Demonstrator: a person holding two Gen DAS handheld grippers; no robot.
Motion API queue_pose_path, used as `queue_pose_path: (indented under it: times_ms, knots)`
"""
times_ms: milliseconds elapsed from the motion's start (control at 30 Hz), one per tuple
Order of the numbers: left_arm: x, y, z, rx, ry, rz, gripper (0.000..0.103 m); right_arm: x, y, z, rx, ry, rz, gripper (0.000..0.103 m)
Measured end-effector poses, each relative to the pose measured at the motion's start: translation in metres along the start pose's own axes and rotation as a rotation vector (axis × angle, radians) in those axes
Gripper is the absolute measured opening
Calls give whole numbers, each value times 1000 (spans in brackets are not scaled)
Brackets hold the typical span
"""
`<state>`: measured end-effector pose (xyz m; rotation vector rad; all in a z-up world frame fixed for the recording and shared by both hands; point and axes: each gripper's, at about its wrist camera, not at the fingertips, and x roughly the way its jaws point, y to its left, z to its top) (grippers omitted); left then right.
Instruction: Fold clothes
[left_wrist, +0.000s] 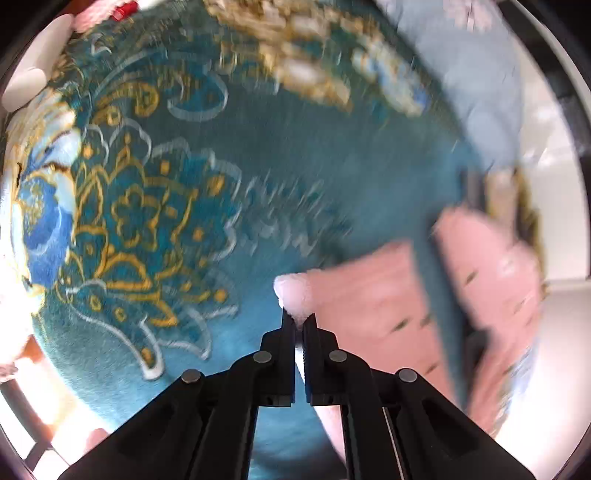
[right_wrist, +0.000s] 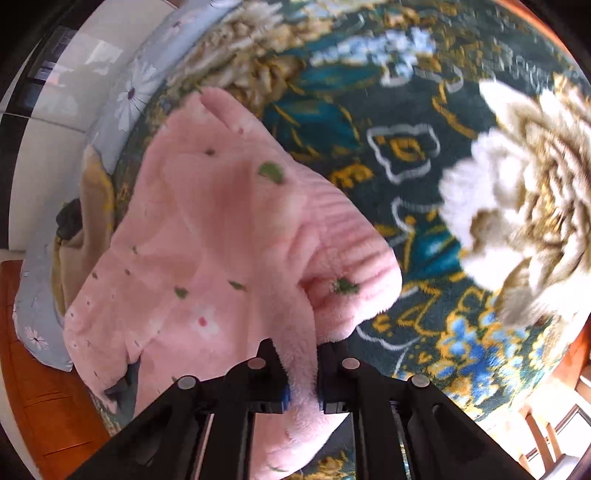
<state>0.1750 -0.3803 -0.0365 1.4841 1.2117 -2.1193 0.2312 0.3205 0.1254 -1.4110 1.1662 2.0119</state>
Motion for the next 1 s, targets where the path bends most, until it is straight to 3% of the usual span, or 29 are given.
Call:
queue_pose_path:
  times_ms: [67,133,233,300,367,400,500,633,800,933,1000]
  knots:
    - [-8,-10,4,-12,-45,-27,3,-27,39,1,-147,-118,-20,10]
    - [-3,-19,13,27,-44,32,3,-29,78,-10,-321,-158,-98,14]
    - [11,-20,5,7,4,73,3,8,113,-34,-493,-41,-118,21]
    - [15,-18,2,-19,24,78,3,36,119,-53,-542,89,-24,29]
    - [10,-16,1,-48,15,75,3,39,119,-64,-537,118,82,43]
    - [8,-15,0,-62,10,73,3,34,116,-64,-526,109,119,49]
    - [4,-16,1,-93,0,61,3,5,93,-45,-432,10,161,49]
    - [5,-27,0,-94,-3,66,3,-21,31,-17,-159,-109,155,49]
    - [19,-35,-11,-115,27,76,3,18,-25,-26,42,22,152,50]
    - [25,-38,-19,-133,51,64,3,50,-42,-35,155,60,151,50]
    - [15,-40,-17,-127,18,47,3,61,-43,-36,223,63,180,50]
